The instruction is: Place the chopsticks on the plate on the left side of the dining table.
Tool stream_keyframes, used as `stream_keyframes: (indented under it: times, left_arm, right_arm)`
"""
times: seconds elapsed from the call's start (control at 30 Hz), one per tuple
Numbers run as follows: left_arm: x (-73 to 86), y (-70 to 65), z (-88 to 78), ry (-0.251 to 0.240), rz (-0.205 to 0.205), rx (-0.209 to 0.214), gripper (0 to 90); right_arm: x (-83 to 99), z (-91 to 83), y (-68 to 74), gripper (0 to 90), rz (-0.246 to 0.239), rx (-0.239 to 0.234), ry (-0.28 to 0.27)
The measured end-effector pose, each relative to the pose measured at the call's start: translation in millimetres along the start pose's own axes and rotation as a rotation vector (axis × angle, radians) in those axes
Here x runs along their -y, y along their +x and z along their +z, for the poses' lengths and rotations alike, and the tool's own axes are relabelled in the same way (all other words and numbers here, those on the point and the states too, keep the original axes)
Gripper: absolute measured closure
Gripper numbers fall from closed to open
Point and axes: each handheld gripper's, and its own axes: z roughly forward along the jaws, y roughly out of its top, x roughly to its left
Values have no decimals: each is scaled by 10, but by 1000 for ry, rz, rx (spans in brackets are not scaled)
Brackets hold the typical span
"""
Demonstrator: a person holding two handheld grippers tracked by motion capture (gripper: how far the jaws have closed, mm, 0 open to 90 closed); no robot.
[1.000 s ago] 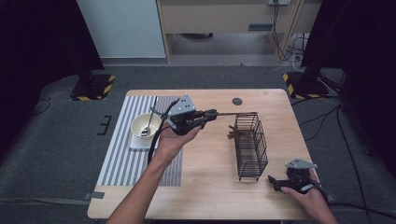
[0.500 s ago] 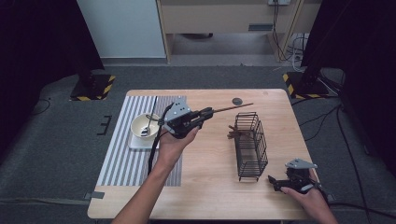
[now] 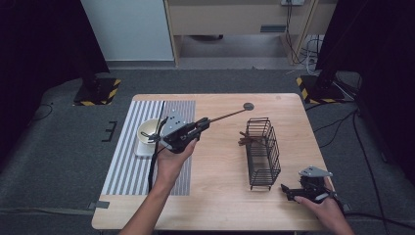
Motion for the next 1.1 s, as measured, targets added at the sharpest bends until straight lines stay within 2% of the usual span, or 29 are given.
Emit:
stream_keyframes:
  times: [0.17, 0.3, 0.4, 0.73, 1.1]
  left_arm:
    - [66, 31, -75, -12, -19, -14, 831]
    - [124, 46, -121, -13, -22, -39, 831]
    - [185, 67, -160, -16, -40, -60, 831]
    - [439, 84, -240, 16, -63, -91, 831]
    - [620, 133, -370, 34, -82, -116, 831]
  right_arm:
    - [0, 0, 1, 2, 2, 0, 1]
    - [0, 0, 0, 2, 0, 0, 0]
    - [0, 0, 0, 2, 0, 0, 0]
    - [0, 0, 1, 2, 2, 0, 1]
    - [0, 0, 0, 2, 0, 0, 0]
